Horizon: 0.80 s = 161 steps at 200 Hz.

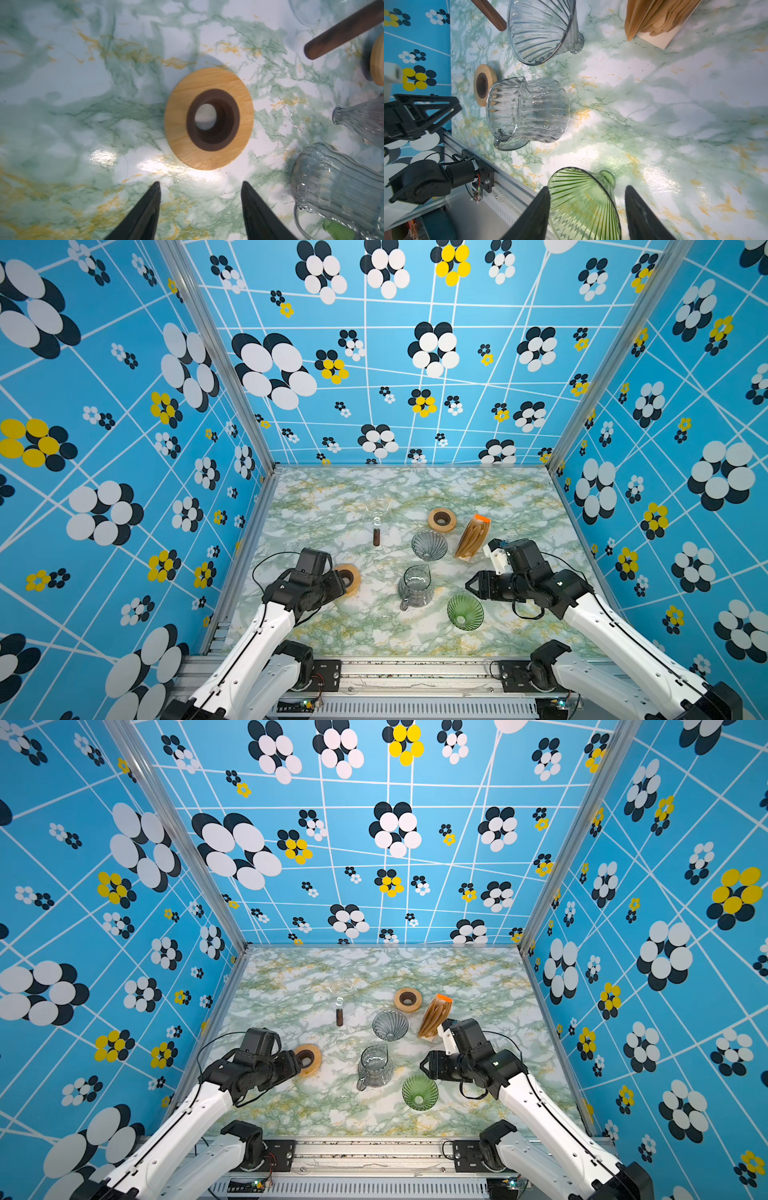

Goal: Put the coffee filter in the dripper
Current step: 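Move the left gripper over the nearer wooden ring holder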

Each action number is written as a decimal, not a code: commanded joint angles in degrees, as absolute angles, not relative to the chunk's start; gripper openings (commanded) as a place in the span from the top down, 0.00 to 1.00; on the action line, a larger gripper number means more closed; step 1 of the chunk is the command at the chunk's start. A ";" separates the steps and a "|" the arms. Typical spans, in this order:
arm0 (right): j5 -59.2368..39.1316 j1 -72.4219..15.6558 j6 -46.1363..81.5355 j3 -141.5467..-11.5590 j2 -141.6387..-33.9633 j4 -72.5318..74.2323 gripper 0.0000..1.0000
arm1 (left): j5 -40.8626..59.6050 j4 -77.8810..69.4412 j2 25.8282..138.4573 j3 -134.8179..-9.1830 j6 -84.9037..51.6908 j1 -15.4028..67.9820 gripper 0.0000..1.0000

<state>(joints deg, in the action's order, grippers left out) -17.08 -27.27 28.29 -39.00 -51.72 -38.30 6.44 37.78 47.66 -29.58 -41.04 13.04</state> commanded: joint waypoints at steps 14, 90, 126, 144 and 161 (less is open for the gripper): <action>-18.65 -27.58 25.36 -41.92 -50.01 -36.04 0.34 | 14.06 31.48 44.55 -25.38 -43.45 5.36 0.36; -18.22 -27.56 26.55 -42.68 -47.63 -34.27 0.28 | 21.04 19.73 52.99 -20.81 -44.35 -2.42 0.34; -17.84 -27.57 26.10 -43.12 -48.17 -34.96 0.28 | 23.32 17.04 54.91 -19.97 -43.42 -4.27 0.34; -17.92 -27.60 26.05 -43.23 -48.55 -34.80 0.28 | 25.38 13.95 56.00 -19.04 -43.59 -4.99 0.34; -17.93 -27.59 26.02 -43.45 -48.90 -34.69 0.28 | 26.25 12.79 57.61 -19.06 -43.59 -5.42 0.34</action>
<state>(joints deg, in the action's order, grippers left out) -17.89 -27.27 26.76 -41.45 -48.36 -34.89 23.03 16.60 55.79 -19.97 -43.94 -4.51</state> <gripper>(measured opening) 0.721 0.662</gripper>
